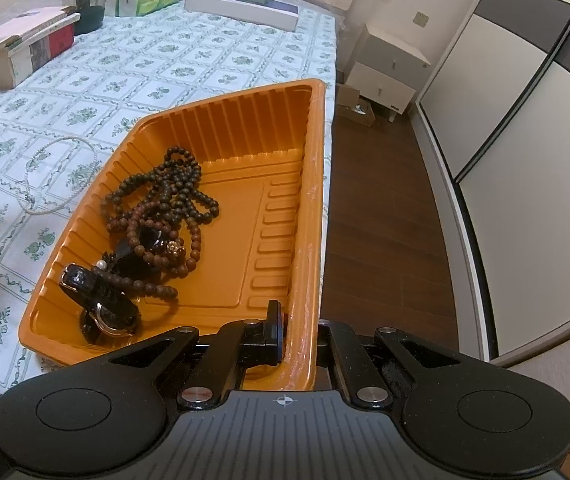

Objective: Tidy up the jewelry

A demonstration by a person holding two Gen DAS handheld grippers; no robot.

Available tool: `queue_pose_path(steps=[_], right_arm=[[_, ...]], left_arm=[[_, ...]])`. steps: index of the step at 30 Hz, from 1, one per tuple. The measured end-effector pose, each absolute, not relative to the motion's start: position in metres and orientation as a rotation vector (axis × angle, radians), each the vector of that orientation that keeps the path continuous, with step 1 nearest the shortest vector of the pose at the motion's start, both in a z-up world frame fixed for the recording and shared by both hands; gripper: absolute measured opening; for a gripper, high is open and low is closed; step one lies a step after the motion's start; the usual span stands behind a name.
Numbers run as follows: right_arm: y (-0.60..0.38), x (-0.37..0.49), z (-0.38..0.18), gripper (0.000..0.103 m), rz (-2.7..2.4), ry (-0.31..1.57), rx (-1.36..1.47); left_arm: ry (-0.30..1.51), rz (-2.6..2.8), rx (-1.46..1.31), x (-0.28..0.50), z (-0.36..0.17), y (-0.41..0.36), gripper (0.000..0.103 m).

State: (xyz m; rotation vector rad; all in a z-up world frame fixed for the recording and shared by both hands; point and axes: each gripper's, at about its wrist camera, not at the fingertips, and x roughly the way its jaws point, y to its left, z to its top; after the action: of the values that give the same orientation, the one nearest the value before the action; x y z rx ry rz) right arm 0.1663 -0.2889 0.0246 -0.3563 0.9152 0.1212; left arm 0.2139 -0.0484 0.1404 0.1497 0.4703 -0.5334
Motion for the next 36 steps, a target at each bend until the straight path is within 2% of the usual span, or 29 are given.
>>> queue_pose_path(steps=[4,10,17,28,29,30,36], right_arm=[[-0.29,0.166,0.025,0.004,0.123,0.914,-0.355],[-0.29,0.167,0.024,0.004,0.124,0.917,-0.356],[-0.291,0.168,0.023,0.004,0.122,0.922,-0.354],[-0.291,0.168,0.021,0.004,0.122,0.927,-0.356],[-0.291,0.168,0.021,0.004,0.122,0.927,-0.356],[-0.291,0.168,0.021,0.004,0.121,0.927,-0.356],[-0.292,0.168,0.019,0.004,0.122,0.925,-0.353]], left_arm=[[0.578,-0.503,0.152,0.216,0.093,-0.039,0.0],[0.73,-0.472,0.17,0.213,0.017,-0.031,0.009],[0.769,-0.52,0.19,0.203,-0.037,-0.055,0.013],[0.782,-0.47,0.207,0.206,-0.065,-0.077,0.016],[0.782,-0.469,0.209,0.206,-0.065,-0.077,0.012],[0.787,-0.475,0.21,0.206,-0.065,-0.078,0.002],[0.769,-0.488,0.228,0.204,-0.049,-0.074,0.001]])
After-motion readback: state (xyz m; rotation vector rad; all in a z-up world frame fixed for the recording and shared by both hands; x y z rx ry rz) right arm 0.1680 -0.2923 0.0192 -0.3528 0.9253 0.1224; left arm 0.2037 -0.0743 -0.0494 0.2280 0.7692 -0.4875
